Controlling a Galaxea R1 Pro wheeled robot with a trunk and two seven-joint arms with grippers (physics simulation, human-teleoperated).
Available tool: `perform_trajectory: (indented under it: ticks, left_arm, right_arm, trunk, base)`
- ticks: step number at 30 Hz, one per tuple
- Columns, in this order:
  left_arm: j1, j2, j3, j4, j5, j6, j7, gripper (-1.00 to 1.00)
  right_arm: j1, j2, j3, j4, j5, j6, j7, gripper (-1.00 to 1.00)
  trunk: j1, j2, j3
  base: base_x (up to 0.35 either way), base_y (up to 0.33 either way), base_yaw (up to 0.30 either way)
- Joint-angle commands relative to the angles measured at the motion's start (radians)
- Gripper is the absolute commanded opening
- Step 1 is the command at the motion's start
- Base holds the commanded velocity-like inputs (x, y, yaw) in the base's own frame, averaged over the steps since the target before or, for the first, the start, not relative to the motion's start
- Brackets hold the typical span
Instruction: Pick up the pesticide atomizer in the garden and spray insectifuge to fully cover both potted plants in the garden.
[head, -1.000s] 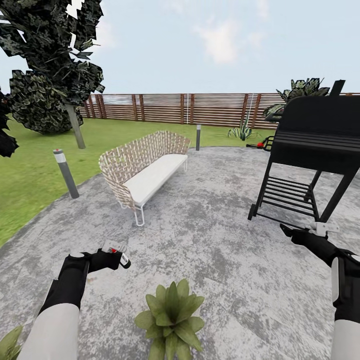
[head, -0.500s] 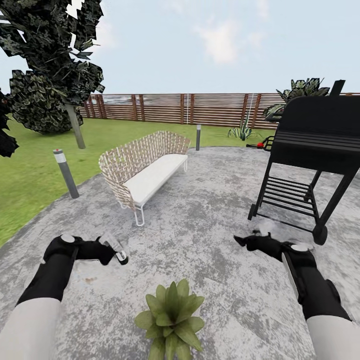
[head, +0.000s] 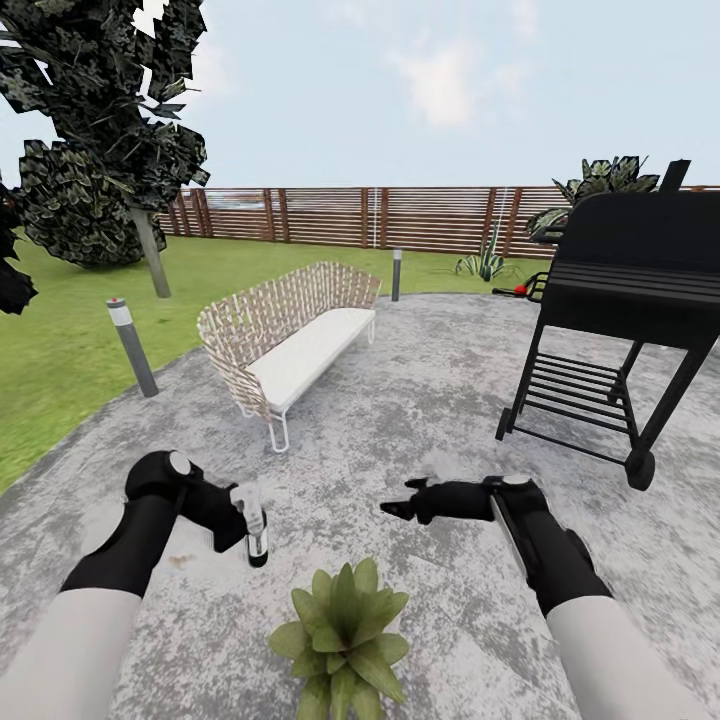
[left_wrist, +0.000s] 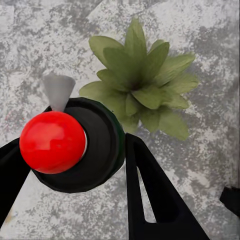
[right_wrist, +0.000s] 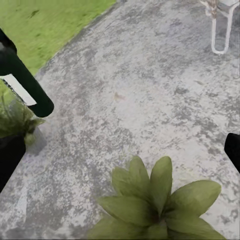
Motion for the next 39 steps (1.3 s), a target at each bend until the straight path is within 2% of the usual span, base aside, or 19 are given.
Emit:
perform_trajectory:
  ticks: [1,3,6,7,9,14,15,19,21,23,24,25,28,30,32,37,39]
  left_arm:
    - [-0.001,-0.002,-0.012,-0.001,-0.005,0.011,-0.010,-1.00]
    - [0.000,-0.004,-0.054,-0.001,-0.005,0.010,-0.014,-1.00]
    - [0.000,-0.003,-0.158,0.000,-0.002,-0.001,-0.014,-1.00]
    - [0.000,-0.003,-0.176,0.000,-0.001,-0.008,-0.014,-1.00]
    - [0.001,-0.003,-0.201,0.001,0.001,-0.056,-0.014,-1.00]
    - [0.001,-0.010,-0.219,0.010,0.002,-0.116,-0.014,-1.00]
    - [0.001,-0.012,-0.228,0.017,0.002,-0.119,-0.014,-1.00]
    - [0.001,-0.018,-0.293,0.032,0.002,-0.122,-0.014,-1.00]
    - [0.001,-0.019,-0.306,0.034,0.002,-0.123,-0.014,-1.00]
    - [0.001,-0.020,-0.314,0.034,0.002,-0.123,-0.014,-1.00]
    - [0.001,-0.022,-0.320,0.035,0.001,-0.122,-0.014,-1.00]
    - [0.001,-0.025,-0.324,0.035,0.000,-0.122,-0.014,-1.00]
    - [0.001,-0.029,-0.327,0.034,-0.002,-0.120,-0.014,-1.00]
    - [0.000,-0.042,-0.326,0.035,-0.004,-0.119,-0.014,-1.00]
    - [0.000,-0.047,-0.326,0.035,-0.006,-0.119,-0.014,-1.00]
    - [0.000,-0.053,-0.326,0.034,-0.008,-0.117,-0.014,-1.00]
    - [0.000,-0.068,-0.326,0.033,-0.009,-0.117,-0.014,-1.00]
  right_arm:
    - [-0.001,0.002,0.024,-0.016,0.005,0.008,0.009,1.00]
    - [-0.001,0.004,0.050,-0.049,0.003,0.012,0.015,1.00]
    - [-0.001,0.005,0.078,-0.087,0.002,0.031,0.034,1.00]
    - [-0.001,0.006,0.085,-0.091,0.002,0.036,0.048,1.00]
    - [-0.001,0.005,0.100,-0.097,0.002,0.042,0.102,1.00]
    - [-0.001,0.006,0.107,-0.101,0.007,0.044,0.128,1.00]
    - [-0.001,0.007,0.107,-0.101,0.009,0.045,0.129,-1.00]
    - [-0.001,0.007,0.108,-0.100,0.011,0.049,0.129,-1.00]
    - [-0.001,0.008,0.108,-0.100,0.012,0.049,0.129,-1.00]
    - [-0.001,0.015,0.127,-0.100,0.012,0.049,0.126,-1.00]
    - [-0.001,0.029,0.160,-0.098,0.013,0.049,0.121,-1.00]
    - [-0.001,0.039,0.167,-0.098,0.014,0.050,0.120,-1.00]
    - [-0.001,0.065,0.172,-0.098,0.041,0.052,0.118,-1.00]
    - [-0.001,0.080,0.173,-0.098,0.091,0.055,0.117,-1.00]
    - [-0.001,0.084,0.173,-0.098,0.113,0.056,0.111,-1.00]
    - [-0.001,0.085,0.172,-0.098,0.123,0.056,0.111,-1.00]
    - [-0.001,0.086,0.172,-0.098,0.124,0.056,0.112,-1.00]
  trunk:
    - [0.000,-0.001,-0.001]
    - [0.000,-0.001,-0.001]
    - [0.000,-0.001,-0.001]
    - [0.000,-0.001,-0.001]
    - [0.000,-0.001,-0.001]
    - [0.000,-0.001,-0.001]
    - [0.000,-0.001,-0.001]
    - [0.000,-0.001,-0.001]
    - [0.000,-0.001,-0.001]
    - [0.000,-0.001,-0.001]
    - [0.000,-0.001,-0.001]
    - [0.000,-0.001,-0.001]
    - [0.000,-0.001,-0.001]
    - [0.000,-0.001,-0.001]
    - [0.000,-0.001,-0.001]
    - [0.000,-0.001,-0.001]
    - [0.000,-0.001,-0.001]
  base:
    - [0.000,0.000,0.000]
    - [0.000,0.000,0.000]
    - [0.000,0.000,0.000]
    - [0.000,0.000,0.000]
    - [0.000,0.000,0.000]
    - [0.000,0.000,0.000]
    - [0.000,0.000,0.000]
    - [0.000,0.000,0.000]
    - [0.000,0.000,0.000]
    - [0.000,0.000,0.000]
    - [0.000,0.000,0.000]
    - [0.000,0.000,0.000]
    - [0.000,0.000,0.000]
    - [0.000,0.000,0.000]
    - [0.000,0.000,0.000]
    - [0.000,0.000,0.000]
    - [0.000,0.000,0.000]
